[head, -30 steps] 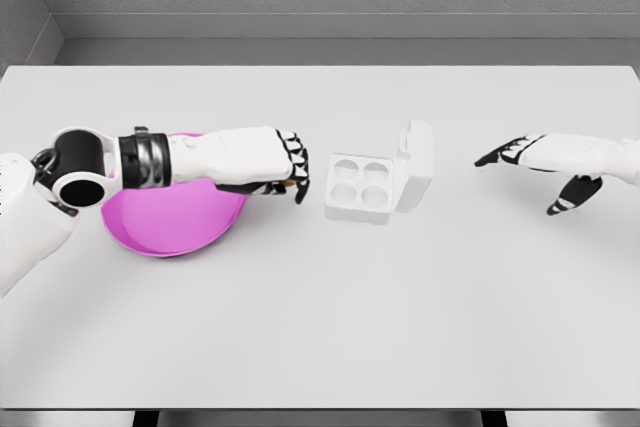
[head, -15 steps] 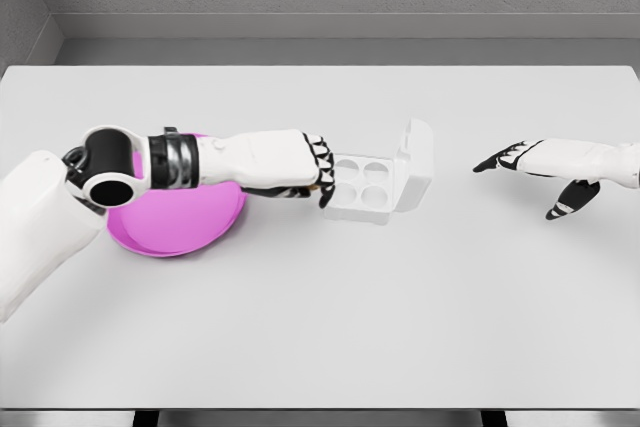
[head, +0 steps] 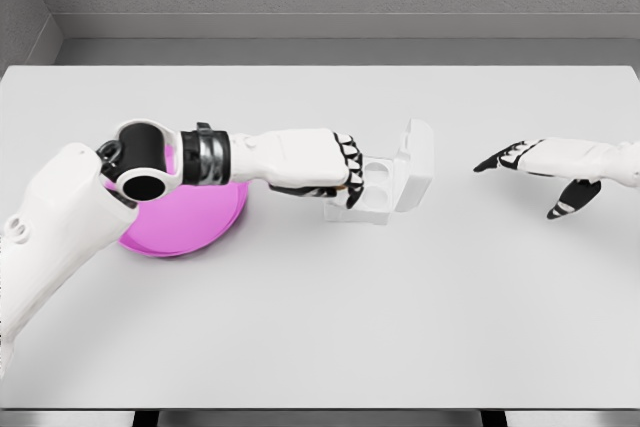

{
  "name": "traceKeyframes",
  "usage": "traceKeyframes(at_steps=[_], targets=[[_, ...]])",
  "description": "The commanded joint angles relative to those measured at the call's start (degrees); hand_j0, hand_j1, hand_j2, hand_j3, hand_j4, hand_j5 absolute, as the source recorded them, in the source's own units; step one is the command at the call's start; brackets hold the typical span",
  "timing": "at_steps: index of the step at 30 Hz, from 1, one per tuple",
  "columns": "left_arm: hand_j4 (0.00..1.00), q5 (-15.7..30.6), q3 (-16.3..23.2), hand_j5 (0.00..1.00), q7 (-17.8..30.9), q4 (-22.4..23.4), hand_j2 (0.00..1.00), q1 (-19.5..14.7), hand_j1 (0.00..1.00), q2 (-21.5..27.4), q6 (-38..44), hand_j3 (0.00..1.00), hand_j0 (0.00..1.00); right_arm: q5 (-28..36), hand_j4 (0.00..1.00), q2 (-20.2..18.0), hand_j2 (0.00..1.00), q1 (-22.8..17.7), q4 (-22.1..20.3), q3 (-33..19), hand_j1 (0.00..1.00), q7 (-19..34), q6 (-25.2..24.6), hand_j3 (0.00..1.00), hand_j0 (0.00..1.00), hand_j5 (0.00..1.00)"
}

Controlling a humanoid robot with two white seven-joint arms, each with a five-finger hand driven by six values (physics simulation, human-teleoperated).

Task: Pack egg into the box and close the box lid

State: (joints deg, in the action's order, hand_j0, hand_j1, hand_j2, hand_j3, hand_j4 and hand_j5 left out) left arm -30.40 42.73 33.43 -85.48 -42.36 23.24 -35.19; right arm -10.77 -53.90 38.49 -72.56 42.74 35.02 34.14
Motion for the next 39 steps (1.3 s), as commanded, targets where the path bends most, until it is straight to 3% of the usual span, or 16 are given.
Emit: traceKeyframes(at_steps=[1,10,16,31,39], targets=[[0.43,0.16,0.95,0.43,-0.03,1.19,0.43,-0.18,0.43,-1.27,0.19,0.43,0.43,0.31,1.00,-0.07,1.00,0.00,0.05,0.24,1.00,-0.02,-0.13,1.00,1.00,1.00],[0.43,0.16,2.09,0.43,0.58,2.68,0.43,-1.23,0.43,-3.55,0.19,0.43,0.43,0.31,1.00,0.02,1.00,1.06,0.05,1.91,1.00,-0.02,-0.04,1.00,1.00,1.00],[0.43,2.01,1.74,0.43,0.49,6.28,0.43,-1.23,0.43,-5.57,0.19,0.43,0.43,0.31,1.00,-0.07,1.00,0.97,0.05,1.91,1.00,-0.02,-0.04,1.00,1.00,1.00],[0.43,13.78,1.48,0.43,0.58,9.71,0.43,-1.32,0.43,-6.10,0.19,0.43,0.43,0.31,1.00,-0.07,1.00,1.06,0.05,1.99,1.00,-0.02,-0.04,1.00,1.00,1.00],[0.43,20.02,1.21,0.43,0.58,16.04,0.43,-2.02,0.43,-7.68,0.19,0.43,0.43,0.23,1.00,-0.07,1.00,0.97,-0.04,1.99,1.00,-0.02,-0.04,1.00,1.00,1.00]])
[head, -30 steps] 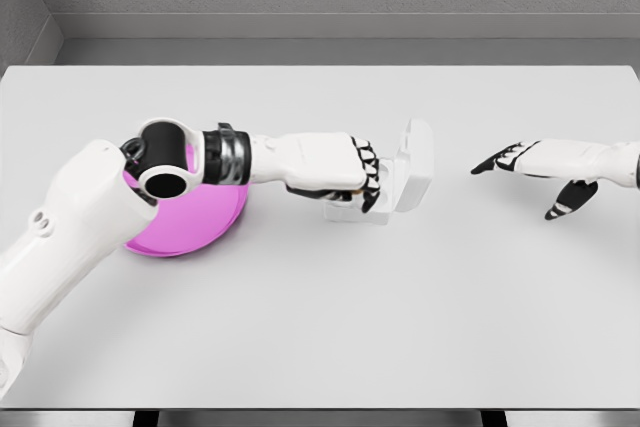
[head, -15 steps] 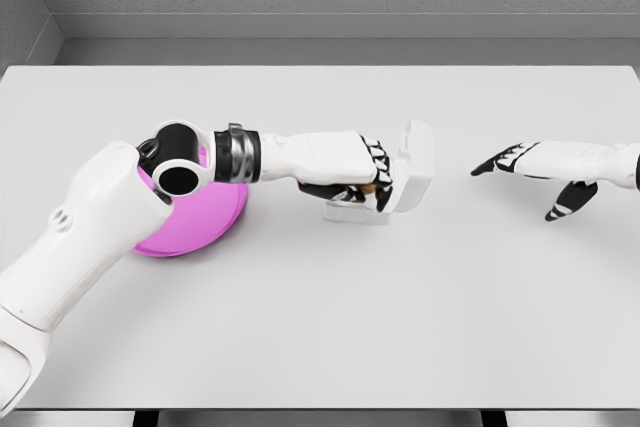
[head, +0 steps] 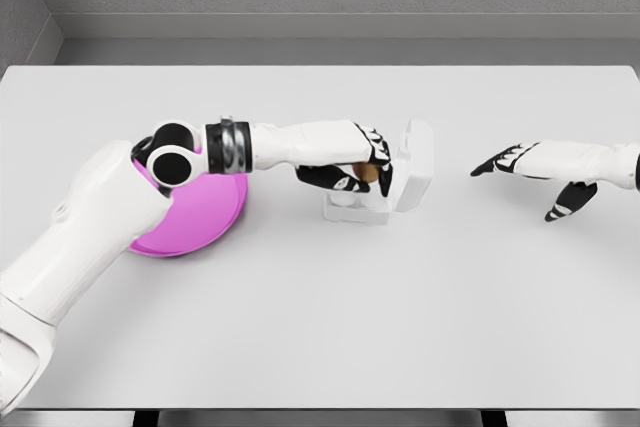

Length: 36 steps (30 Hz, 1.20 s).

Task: Pack egg into the box and close the box lid

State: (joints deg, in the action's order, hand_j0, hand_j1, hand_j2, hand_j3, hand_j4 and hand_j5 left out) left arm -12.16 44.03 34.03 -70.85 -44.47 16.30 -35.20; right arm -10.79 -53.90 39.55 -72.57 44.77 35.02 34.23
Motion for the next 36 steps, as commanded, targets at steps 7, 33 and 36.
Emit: traceKeyframes(at_steps=[7,33,36], targets=[[0.43,5.22,0.09,0.43,0.16,3.88,0.43,0.26,0.43,-0.13,0.20,0.43,0.43,0.33,1.00,-0.06,1.00,0.00,-0.03,-0.04,1.00,-0.02,-0.13,1.00,1.00,1.00],[0.43,11.11,0.09,0.43,0.97,7.49,0.43,1.14,0.43,0.49,0.20,0.43,0.43,0.24,1.00,-0.06,1.00,0.00,-0.12,0.05,1.00,-0.02,-0.13,1.00,1.00,1.00],[0.43,11.02,0.09,0.43,0.97,8.98,0.43,0.70,0.43,0.05,0.20,0.43,0.43,0.24,1.00,-0.06,1.00,0.00,-0.12,0.05,1.00,-0.02,-0.13,1.00,1.00,1.00]])
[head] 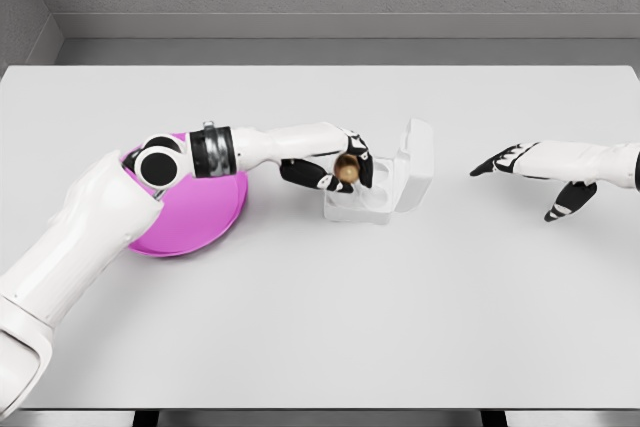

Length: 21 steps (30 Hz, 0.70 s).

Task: Pack egg into the box and close the box lid

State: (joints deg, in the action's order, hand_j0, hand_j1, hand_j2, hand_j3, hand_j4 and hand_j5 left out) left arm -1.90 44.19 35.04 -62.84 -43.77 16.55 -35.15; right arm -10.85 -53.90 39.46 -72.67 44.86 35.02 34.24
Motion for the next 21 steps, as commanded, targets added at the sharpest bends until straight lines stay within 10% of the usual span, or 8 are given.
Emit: traceKeyframes(at_steps=[1,21], targets=[[0.43,0.67,-0.07,0.43,-0.04,1.14,0.43,-0.09,0.43,-0.38,0.15,0.43,0.43,0.30,1.00,-0.06,1.00,0.00,-0.01,-0.04,1.00,-0.02,-0.14,1.00,1.00,1.00],[0.43,0.85,0.37,0.43,-0.04,1.85,0.43,0.09,0.43,-1.87,0.15,0.43,0.43,0.39,1.00,0.03,1.00,0.09,-0.01,0.22,1.00,-0.02,-0.14,1.00,1.00,1.00]])
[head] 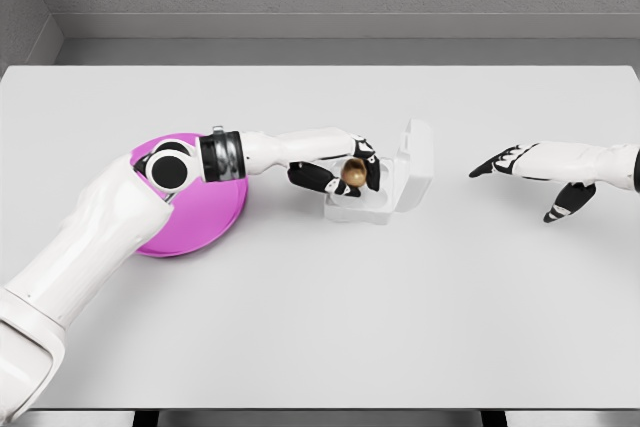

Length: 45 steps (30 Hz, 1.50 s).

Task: Pack egg into the box and close the box lid

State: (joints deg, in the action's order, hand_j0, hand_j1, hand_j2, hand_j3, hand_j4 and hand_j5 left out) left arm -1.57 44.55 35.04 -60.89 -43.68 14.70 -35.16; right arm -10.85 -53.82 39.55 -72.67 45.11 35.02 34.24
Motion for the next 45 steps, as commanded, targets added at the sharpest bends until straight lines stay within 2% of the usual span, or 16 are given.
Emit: traceKeyframes(at_steps=[1,22,27,40,43,45], targets=[[0.43,0.60,0.01,0.43,-0.04,-0.10,0.43,0.00,0.43,-0.02,0.16,0.43,0.43,0.30,1.00,-0.06,1.00,0.00,-0.01,-0.02,1.00,-0.02,-0.14,1.00,1.00,1.00],[0.44,0.60,-0.25,0.44,-0.04,-0.02,0.44,0.62,0.44,0.33,0.16,0.44,0.44,0.30,1.00,-0.06,1.00,0.00,-0.01,-0.02,1.00,-0.02,-0.14,1.00,1.00,1.00],[0.55,0.34,-0.43,0.55,-0.04,0.07,0.55,0.53,0.55,0.51,0.16,0.55,0.55,0.39,1.00,-0.06,1.00,0.00,-0.01,-0.02,1.00,-0.02,-0.14,1.00,1.00,1.00],[0.58,0.25,-0.52,0.58,-0.04,0.07,0.58,0.44,0.58,0.68,0.16,0.58,0.58,0.30,1.00,-0.14,1.00,0.00,-0.10,-0.02,1.00,-0.02,-0.14,1.00,1.00,1.00],[0.67,0.16,-0.52,0.67,-0.04,0.07,0.67,0.44,0.67,0.68,0.16,0.67,0.67,0.30,1.00,-0.14,1.00,0.00,-0.10,-0.02,1.00,-0.02,-0.14,1.00,1.00,1.00],[0.69,0.25,-0.52,0.69,-0.04,0.07,0.69,0.44,0.69,0.60,0.16,0.69,0.69,0.30,1.00,-0.14,1.00,0.00,-0.10,-0.02,1.00,-0.02,-0.14,1.00,1.00,1.00]])
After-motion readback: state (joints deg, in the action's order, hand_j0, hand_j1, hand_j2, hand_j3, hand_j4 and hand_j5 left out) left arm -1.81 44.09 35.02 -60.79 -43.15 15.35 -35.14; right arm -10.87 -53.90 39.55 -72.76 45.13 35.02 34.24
